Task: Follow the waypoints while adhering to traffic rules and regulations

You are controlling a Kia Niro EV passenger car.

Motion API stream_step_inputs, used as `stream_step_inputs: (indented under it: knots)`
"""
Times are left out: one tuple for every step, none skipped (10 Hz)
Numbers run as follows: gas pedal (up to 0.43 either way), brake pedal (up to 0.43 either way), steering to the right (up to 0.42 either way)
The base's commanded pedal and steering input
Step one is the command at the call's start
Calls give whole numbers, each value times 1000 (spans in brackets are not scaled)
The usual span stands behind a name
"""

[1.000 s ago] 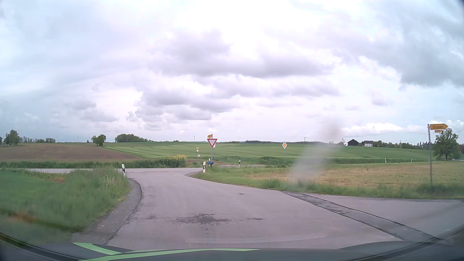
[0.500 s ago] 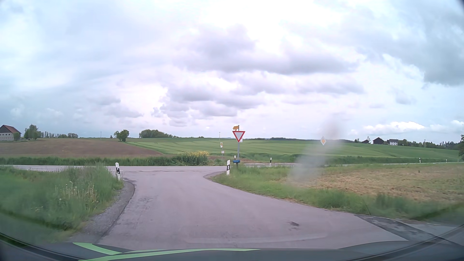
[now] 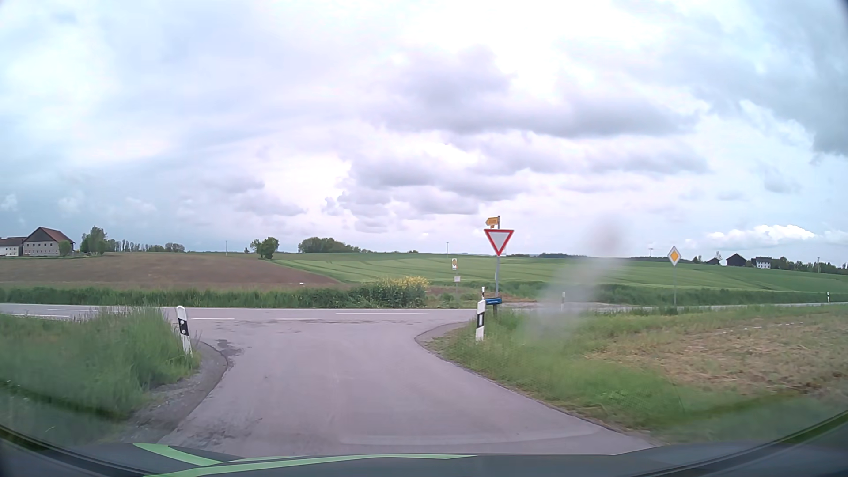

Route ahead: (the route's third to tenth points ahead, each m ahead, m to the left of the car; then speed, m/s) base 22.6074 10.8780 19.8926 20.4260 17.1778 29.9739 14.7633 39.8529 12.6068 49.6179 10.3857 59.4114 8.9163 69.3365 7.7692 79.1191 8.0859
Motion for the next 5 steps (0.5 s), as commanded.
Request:
stream_step_inputs:
  knots:
    - [0,287,-95]
    - [0,287,-94]
    - [0,287,-92]
    - [0,287,-93]
    - [0,287,-92]
